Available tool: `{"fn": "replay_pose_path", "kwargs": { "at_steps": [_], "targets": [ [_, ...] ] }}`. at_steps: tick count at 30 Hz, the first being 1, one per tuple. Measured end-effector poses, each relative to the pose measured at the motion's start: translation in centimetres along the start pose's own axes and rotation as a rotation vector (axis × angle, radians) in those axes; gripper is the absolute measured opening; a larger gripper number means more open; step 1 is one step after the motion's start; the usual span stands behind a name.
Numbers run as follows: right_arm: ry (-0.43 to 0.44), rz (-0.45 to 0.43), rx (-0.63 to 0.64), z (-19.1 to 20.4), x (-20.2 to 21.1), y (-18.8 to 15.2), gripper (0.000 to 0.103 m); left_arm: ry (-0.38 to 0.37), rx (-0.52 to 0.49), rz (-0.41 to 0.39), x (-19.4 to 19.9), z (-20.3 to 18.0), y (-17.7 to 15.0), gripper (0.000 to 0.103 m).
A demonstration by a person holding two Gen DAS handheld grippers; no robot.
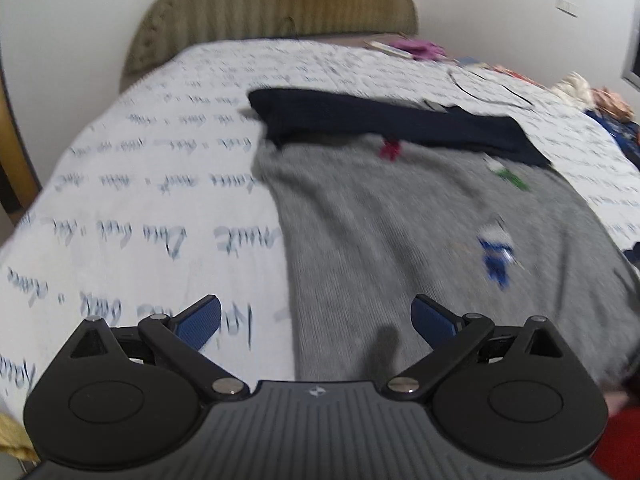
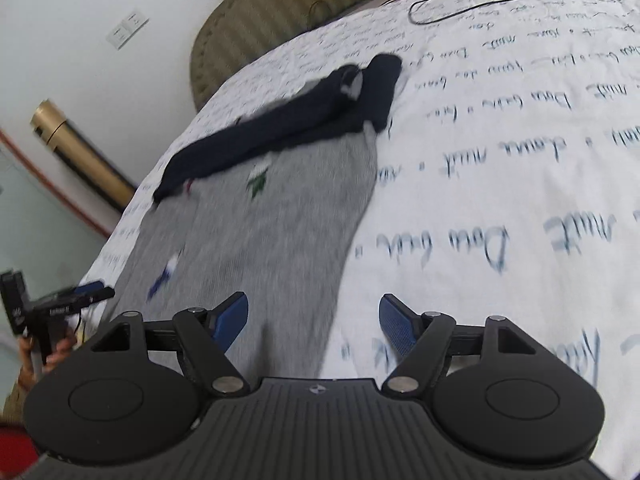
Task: Fold small clothes
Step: 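Open the right tool to lay the sleeve on the sweater, withdraw both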
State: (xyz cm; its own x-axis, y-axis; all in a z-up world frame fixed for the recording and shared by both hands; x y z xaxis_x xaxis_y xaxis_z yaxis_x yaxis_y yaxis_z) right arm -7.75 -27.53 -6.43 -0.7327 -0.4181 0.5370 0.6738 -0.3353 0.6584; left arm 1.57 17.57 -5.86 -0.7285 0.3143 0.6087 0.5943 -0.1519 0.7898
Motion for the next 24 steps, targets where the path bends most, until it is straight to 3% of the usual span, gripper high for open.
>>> {"fn": "replay_pose_path", "kwargs": {
  "at_steps": [5,9,15,19,24],
  "targets": [
    [0.019,0.068,0.063,0.3,1.7,-1.9,0.068,-0.062,-0.047,0.073,0.9,-0.5,-2.6,0.102],
    [0.044,0.116,0.134,1.7,1.9,-3.0,0.067,-0.117,-0.068,0.079,1.6,-1.3,-3.4,0.102],
    [0.176,0.164,0.153,5.2,-0.5,-4.6,0.065,-0.291,-0.034,0.083,1.3,-4.5,-3.6,0.102],
    [0.254,0.191,0.178,7.9,-2.3,-5.0,0.065,-0.339,-0.070,0.079,0.8,-6.9,-3.5,0.103],
    [0.322,0.202,0.184,10.2,-4.2,-5.5,0.065,-0.380,-0.047,0.074,0.6,-8.5,-3.4,0.102]
  ]
}}
Point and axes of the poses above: each gripper's, at about its wrist camera, not at the fingertips, and x roughly against the way its jaws point, z to its left, y to its top, the point moved 5 cm from there along -x, roughly the way its jaws point, and after that the axes turned 9 degrees about -z, right-handed, at the moved point
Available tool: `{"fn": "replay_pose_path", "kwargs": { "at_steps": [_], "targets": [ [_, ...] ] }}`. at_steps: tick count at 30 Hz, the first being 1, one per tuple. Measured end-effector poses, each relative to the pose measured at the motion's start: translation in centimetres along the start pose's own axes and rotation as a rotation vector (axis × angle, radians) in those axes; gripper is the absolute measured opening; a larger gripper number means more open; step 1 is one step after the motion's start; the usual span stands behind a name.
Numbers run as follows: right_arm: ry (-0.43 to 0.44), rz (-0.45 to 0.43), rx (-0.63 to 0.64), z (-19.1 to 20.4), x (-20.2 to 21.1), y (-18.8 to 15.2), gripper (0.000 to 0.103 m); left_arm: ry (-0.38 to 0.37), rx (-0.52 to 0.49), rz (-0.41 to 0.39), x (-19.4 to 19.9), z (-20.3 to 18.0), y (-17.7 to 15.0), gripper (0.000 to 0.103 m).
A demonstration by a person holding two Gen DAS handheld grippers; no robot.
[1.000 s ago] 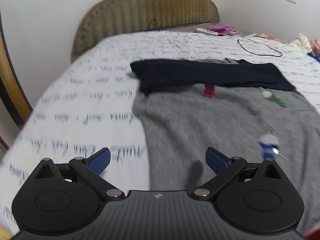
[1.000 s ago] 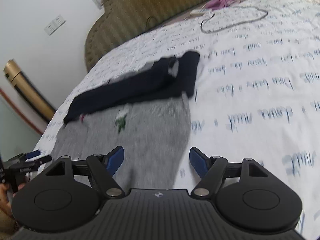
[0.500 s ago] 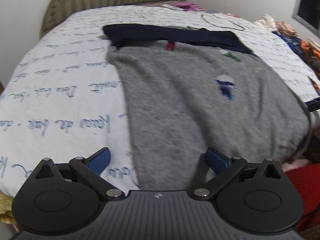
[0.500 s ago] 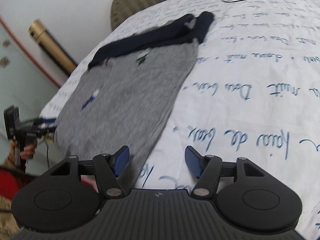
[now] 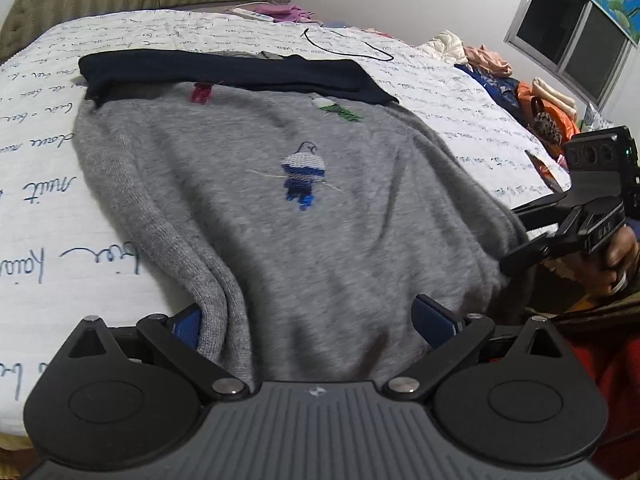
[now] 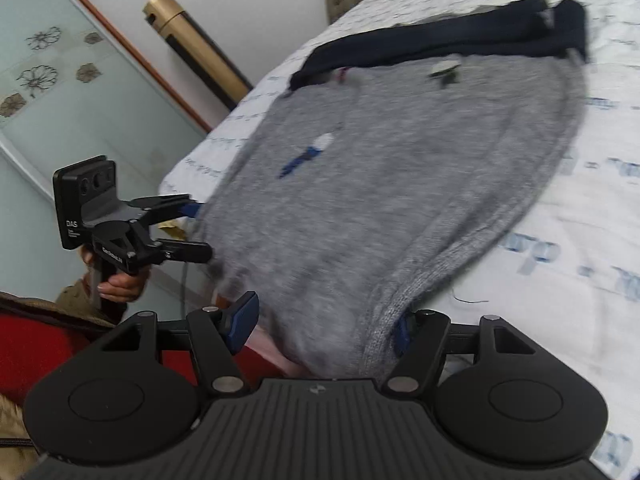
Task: Fold small clothes
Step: 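Open the right tool to lay the sleeve on the sweater, withdraw both, then grasp the grey sweater hem with both tools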
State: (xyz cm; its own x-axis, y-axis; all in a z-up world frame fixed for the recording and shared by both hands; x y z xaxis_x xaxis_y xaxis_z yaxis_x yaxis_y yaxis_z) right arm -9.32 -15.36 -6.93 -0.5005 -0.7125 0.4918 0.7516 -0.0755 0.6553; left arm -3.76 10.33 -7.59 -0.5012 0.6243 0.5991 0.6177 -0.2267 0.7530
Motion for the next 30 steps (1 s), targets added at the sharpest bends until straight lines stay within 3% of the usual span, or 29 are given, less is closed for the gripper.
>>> {"fn": "replay_pose_path", "kwargs": {
  "at_steps": [2,4,6,7,8,9,13,18,21,30],
  "targets": [
    [0.011,-0.004,0.029,0.9,-0.8,-0.1,0.065,0.012,0.005,-0.004,-0.1,-0.2,0.1,0.098],
    [0.000,-0.003,0.075,1.7,-1.4,-0.3,0.060,0.047,-0.013,-0.003,-0.1,-0.4,0.2,0.076],
    [-0.052,-0.001,0.105,1.8,-1.8,0.0,0.040,0.094,-0.036,0.006,0.0,-0.3,0.6,0.039],
    [-0.078,-0.003,0.100,1.6,-1.9,0.2,0.020,0.108,-0.034,0.011,0.1,-0.1,0.8,0.032],
    [-0.092,-0.009,0.078,1.2,-2.0,0.5,0.015,0.114,-0.023,0.016,0.1,0.2,1.0,0.021],
    [-0.091,-0.016,0.056,0.8,-1.9,0.8,0.015,0.116,-0.012,0.021,0.0,0.5,1.3,0.018],
    [-0.079,-0.035,0.051,1.0,-1.6,1.6,0.014,0.119,-0.024,0.001,-0.2,0.3,2.9,0.015],
    [-0.007,-0.148,0.001,1.3,0.6,5.4,0.014,0.108,-0.066,-0.112,0.6,-0.3,6.5,0.015],
    [-0.040,-0.206,-0.002,0.2,1.3,7.8,0.014,0.124,-0.036,-0.144,0.0,0.6,8.8,0.015],
    [-0.165,-0.260,-0.210,-7.1,-1.4,10.6,0.015,0.159,0.226,-0.020,-5.6,6.7,10.5,0.016]
  ]
}}
Point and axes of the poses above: each gripper's, at about its wrist camera, not at the fingertips, and x roughly against the way its jaws point, z to its left, y to its top, the point moved 5 cm from there along -x, roughly the way its jaws point, and after that the axes turned 9 degrees about -z, right-handed, at the moved point
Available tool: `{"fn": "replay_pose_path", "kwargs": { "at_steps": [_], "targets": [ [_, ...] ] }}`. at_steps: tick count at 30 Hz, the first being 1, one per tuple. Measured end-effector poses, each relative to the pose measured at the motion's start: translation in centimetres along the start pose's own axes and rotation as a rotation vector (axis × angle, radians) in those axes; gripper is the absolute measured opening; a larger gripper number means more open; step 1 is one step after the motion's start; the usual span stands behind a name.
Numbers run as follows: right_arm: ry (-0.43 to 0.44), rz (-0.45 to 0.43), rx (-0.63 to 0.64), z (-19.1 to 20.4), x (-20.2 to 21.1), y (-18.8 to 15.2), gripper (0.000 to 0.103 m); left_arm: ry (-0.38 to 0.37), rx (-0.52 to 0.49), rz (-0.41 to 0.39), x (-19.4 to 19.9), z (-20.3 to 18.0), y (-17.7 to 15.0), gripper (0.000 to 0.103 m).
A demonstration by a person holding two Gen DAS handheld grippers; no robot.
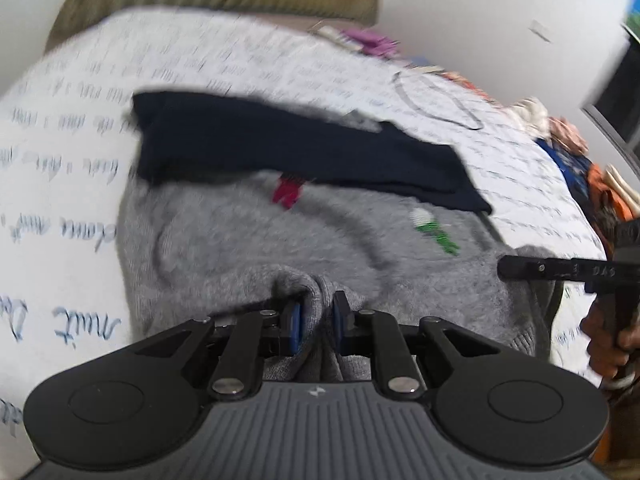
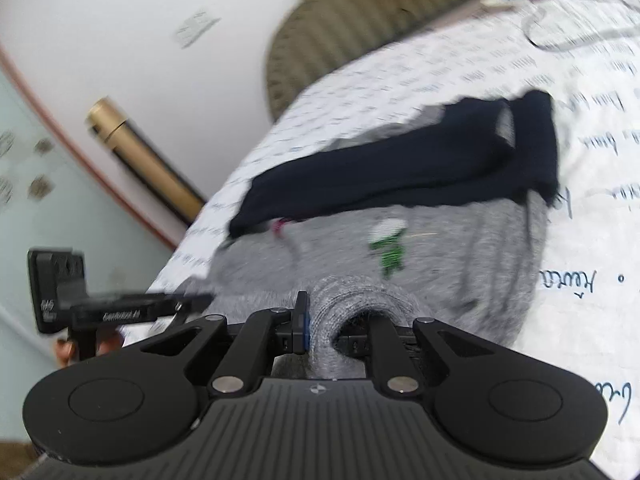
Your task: Fold small clothes
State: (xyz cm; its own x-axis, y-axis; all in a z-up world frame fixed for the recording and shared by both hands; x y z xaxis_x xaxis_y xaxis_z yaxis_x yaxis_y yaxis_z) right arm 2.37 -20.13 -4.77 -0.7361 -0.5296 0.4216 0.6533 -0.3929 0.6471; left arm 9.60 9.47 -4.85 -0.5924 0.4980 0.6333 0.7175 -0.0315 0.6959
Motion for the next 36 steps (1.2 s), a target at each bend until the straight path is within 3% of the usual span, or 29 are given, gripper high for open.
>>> {"fn": "replay_pose_path", "kwargs": {
  "at_steps": [3,4,7,10,11,12,14,19,21,23,25,27,30,31,33,35,36],
  "targets": [
    [-0.044,0.021,-0.106,-2.0,-2.2,-0.6,0.019,-0.031,0.075,0.048,-0.6,1.2,-0.6,0.020],
    [-0.037,0.028,-0.125,-2.3,-2.2,-1.0,0.027,-0.049,0.093,0.059,-0.5,1.5,-0.9,0.021],
    [0.000,0.035,-0.123,-2.3,-1.2,-2.1,0.034,-0.090,0.125,0.085,0.4,2.2,-1.9,0.029],
    [0.015,0.053,-0.104,-2.4,0.2,-3.0,0.036,-0.111,0.127,0.097,1.5,2.4,-3.2,0.034],
    [0.021,0.061,-0.103,-2.5,0.7,-3.2,0.037,-0.115,0.124,0.099,1.9,2.4,-3.7,0.041],
    [0.025,0.071,-0.103,-2.6,1.3,-3.7,0.038,-0.115,0.121,0.097,2.3,2.5,-4.3,0.050],
    [0.030,0.092,-0.094,-2.8,2.3,-4.5,0.041,-0.120,0.113,0.079,3.3,2.7,-5.2,0.058],
    [0.055,0.095,-0.067,-2.9,4.2,-6.2,0.049,-0.149,0.144,0.035,5.5,3.6,-7.2,0.064],
    [0.098,0.085,-0.072,-3.0,4.7,-6.5,0.059,-0.169,0.160,0.024,6.1,3.7,-7.9,0.069],
    [0.176,0.074,-0.077,-2.6,5.1,-6.7,0.081,-0.178,0.141,0.009,6.7,3.4,-8.5,0.071],
    [0.249,0.075,-0.064,-2.3,5.8,-6.8,0.092,-0.193,0.109,0.000,7.2,2.9,-9.2,0.075],
    [0.273,0.090,-0.001,-1.9,6.4,-7.2,0.094,-0.206,0.076,-0.005,7.6,2.4,-9.7,0.076],
    [0.266,0.148,0.113,-0.8,6.7,-8.0,0.091,-0.235,0.030,0.008,7.9,1.1,-10.2,0.074],
    [0.247,0.160,0.167,-0.2,6.9,-8.3,0.083,-0.253,0.016,0.010,8.0,0.6,-10.2,0.070],
    [0.216,0.189,0.266,1.2,7.1,-8.6,0.068,-0.277,-0.018,0.022,8.3,-0.4,-10.1,0.036],
    [0.199,0.214,0.332,2.4,7.1,-9.1,0.021,-0.263,-0.037,0.029,8.4,-1.1,-9.6,0.021],
    [0.204,0.224,0.336,2.9,7.2,-9.2,0.018,-0.256,-0.041,0.026,8.5,-1.3,-9.3,0.011]
  ]
}}
Point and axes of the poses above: each gripper's, at about its wrist camera, not at the fingertips, and x roughly against the way its jaws point, z to its left, y to its top, the point moved 5 cm from there along -x, roughly the way its jaws point, and after that the axes turned 9 degrees about -z, right-handed, at the moved point
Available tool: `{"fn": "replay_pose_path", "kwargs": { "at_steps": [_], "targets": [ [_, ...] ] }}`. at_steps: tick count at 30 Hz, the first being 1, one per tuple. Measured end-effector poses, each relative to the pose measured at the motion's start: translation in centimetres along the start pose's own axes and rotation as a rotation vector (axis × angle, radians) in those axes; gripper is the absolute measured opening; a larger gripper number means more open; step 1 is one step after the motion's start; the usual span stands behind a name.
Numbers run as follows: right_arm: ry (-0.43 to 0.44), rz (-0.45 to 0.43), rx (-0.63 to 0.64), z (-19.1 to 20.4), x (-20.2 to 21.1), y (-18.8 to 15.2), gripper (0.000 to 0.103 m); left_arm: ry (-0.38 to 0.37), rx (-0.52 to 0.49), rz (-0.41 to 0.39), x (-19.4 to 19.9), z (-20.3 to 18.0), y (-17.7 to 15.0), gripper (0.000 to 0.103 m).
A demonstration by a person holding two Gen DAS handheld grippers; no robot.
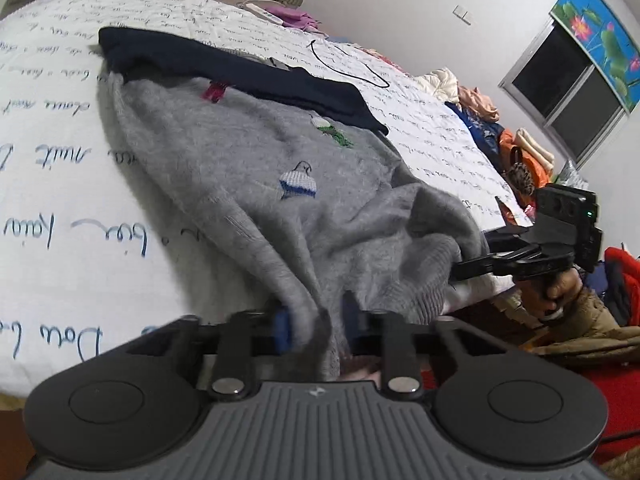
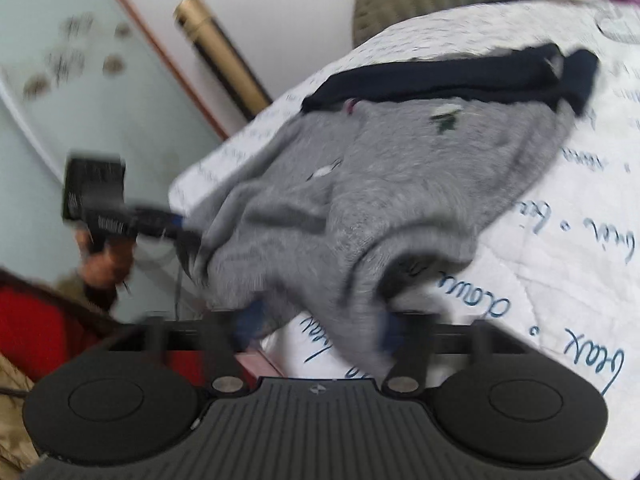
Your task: Fold small clothes
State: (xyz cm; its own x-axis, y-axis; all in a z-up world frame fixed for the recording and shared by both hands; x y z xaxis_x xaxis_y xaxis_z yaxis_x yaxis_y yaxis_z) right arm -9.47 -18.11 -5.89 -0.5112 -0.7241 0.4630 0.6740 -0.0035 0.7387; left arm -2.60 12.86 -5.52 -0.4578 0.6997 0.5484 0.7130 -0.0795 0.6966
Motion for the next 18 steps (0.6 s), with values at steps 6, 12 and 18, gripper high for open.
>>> {"fn": "replay_pose_path", "kwargs": {
  "at_steps": [6,12,18],
  "targets": [
    [0.066,-0.116,0.034,2.4,1.2,2.6,0.017,-0.004,-0.050,-0.135,1.7,-1.7,4.2,0.007],
    [-0.084,-0.270,-0.134,-2.3,0.9,6.9,0.016,0.138,-0.048,-0.198,-0.5,0.5,8.2,0.008],
    [-0.183,-0.183,-0.337,-7.4,-0.8,4.1,0.050,0.150,0.141,-0.049,-3.9,6.0,5.9,0.009]
  ]
}}
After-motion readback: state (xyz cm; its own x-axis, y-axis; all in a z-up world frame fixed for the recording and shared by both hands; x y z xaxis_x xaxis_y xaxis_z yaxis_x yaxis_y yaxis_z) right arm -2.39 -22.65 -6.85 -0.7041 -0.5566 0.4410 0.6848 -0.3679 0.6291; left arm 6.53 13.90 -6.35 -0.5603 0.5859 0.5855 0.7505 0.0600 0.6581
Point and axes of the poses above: each gripper's, at about its wrist camera, not at the fingertips, and x roughly against the way its jaws point, z to its left, y to its top, the point moved 5 cm from there along -x, roughly the way its jaws point, and after that the axes turned 9 degrees about -z, right-handed, at the moved point
